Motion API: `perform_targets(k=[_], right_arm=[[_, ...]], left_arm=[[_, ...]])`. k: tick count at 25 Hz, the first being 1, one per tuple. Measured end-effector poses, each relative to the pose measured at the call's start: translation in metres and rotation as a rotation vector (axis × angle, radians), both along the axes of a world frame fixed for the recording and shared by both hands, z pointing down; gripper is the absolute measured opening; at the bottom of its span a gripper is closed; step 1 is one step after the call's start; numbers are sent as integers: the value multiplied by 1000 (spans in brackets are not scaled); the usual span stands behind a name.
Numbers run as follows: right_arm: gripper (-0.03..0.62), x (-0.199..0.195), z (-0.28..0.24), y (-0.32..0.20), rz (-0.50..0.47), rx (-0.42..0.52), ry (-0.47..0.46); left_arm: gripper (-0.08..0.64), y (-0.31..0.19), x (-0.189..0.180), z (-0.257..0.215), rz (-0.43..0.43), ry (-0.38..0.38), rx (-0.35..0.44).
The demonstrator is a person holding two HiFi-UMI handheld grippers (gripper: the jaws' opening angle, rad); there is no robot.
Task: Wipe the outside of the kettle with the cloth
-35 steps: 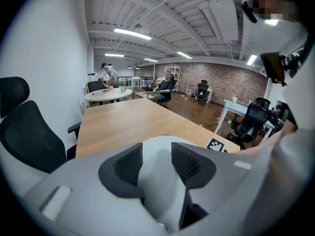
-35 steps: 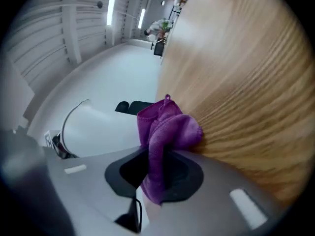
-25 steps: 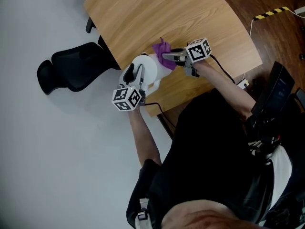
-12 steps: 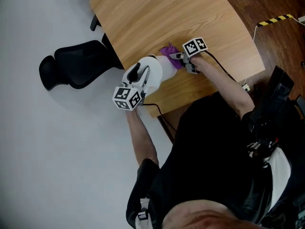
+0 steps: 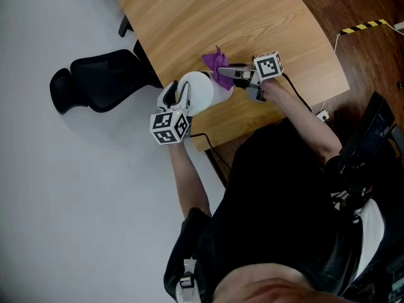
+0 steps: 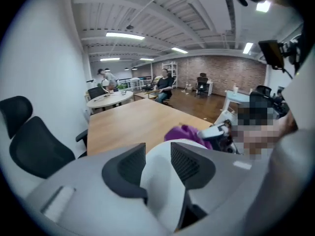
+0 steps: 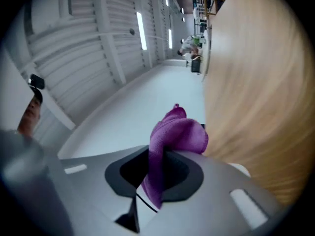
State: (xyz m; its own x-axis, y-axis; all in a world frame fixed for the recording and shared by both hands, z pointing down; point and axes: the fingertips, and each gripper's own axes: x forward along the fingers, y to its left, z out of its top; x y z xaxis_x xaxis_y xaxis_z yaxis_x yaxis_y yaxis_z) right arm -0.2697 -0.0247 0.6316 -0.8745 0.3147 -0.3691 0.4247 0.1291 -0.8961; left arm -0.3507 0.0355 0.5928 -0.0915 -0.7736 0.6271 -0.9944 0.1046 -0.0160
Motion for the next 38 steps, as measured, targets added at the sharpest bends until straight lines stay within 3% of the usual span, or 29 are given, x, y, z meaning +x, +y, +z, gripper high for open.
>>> perform_targets(k=[2, 5, 9, 13, 16, 18, 20, 22, 23, 24, 27, 28, 29, 32, 34, 38], right_arm=[[57, -7, -46, -6, -13, 36, -124], [58, -27, -15, 4, -84, 2, -54], [58, -38, 100, 24, -143, -169, 289], [55, -13, 169, 50, -216, -43, 512], [55, 2, 191, 76, -271, -13, 554], [57, 3, 169, 70, -235, -15, 488], [57, -6, 107, 40, -143, 4, 282], [57, -21, 22, 2, -48, 53, -12], [57, -28, -6, -10, -32, 58, -95], [57, -33, -16, -12, -47, 21, -95], [57, -40, 27, 15, -181, -225, 186], [57, -42, 48, 21, -204, -265, 259], [57, -43, 70, 23, -208, -253, 306], [57, -40, 145, 23, -197, -73, 494], [57, -31, 175, 24, -191, -1, 621], [57, -31, 169, 24, -195, 178, 680]], left_arm=[[152, 9, 3, 8, -63, -31, -50], [144, 13, 6, 12, -102, -50, -64], [106, 8, 13, 15, -9, -68, -45], [37, 9, 27, 16, 211, -19, 24], [42, 10, 23, 13, 300, 1, 24], [41, 10, 18, 11, 256, -53, -22], [41, 9, 20, 11, 205, -124, -81], [0, 6, 28, 12, 186, -135, -103], [0, 4, 31, 12, 177, -129, -96], [1, 4, 33, 12, 171, -131, -84], [2, 2, 37, 10, 172, -170, -67], [2, 1, 37, 8, 169, -177, -69], [3, 0, 37, 7, 161, -183, -73], [4, -3, 37, 2, 133, -207, -85], [5, -4, 40, -4, 124, -223, -92], [23, -5, 35, -25, 112, -226, -77]])
